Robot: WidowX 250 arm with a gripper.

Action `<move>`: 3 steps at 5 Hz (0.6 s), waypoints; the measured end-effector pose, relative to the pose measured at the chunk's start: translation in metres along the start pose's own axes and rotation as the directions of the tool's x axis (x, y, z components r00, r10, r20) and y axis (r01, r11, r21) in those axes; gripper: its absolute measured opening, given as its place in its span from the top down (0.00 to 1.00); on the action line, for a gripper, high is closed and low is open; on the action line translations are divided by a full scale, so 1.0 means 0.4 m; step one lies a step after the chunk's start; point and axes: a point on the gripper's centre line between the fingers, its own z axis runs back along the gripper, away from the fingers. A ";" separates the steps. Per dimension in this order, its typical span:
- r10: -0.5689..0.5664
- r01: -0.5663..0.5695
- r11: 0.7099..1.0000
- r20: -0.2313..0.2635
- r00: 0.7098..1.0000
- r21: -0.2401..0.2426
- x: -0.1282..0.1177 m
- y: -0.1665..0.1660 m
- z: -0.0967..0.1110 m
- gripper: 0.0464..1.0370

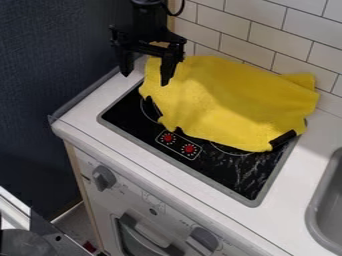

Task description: Move cloth from top left of the machine to the bottom right

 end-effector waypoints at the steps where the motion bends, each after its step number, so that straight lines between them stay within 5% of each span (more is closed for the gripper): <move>1: 0.004 -0.004 1.000 -0.031 1.000 -0.004 -0.013 -0.008 -0.029 0.04; 2: 0.029 -0.029 0.999 0.008 1.000 -0.013 -0.020 -0.068 -0.057 0.04; 3: -0.061 0.063 0.997 0.040 0.997 -0.049 0.000 -0.176 -0.079 0.04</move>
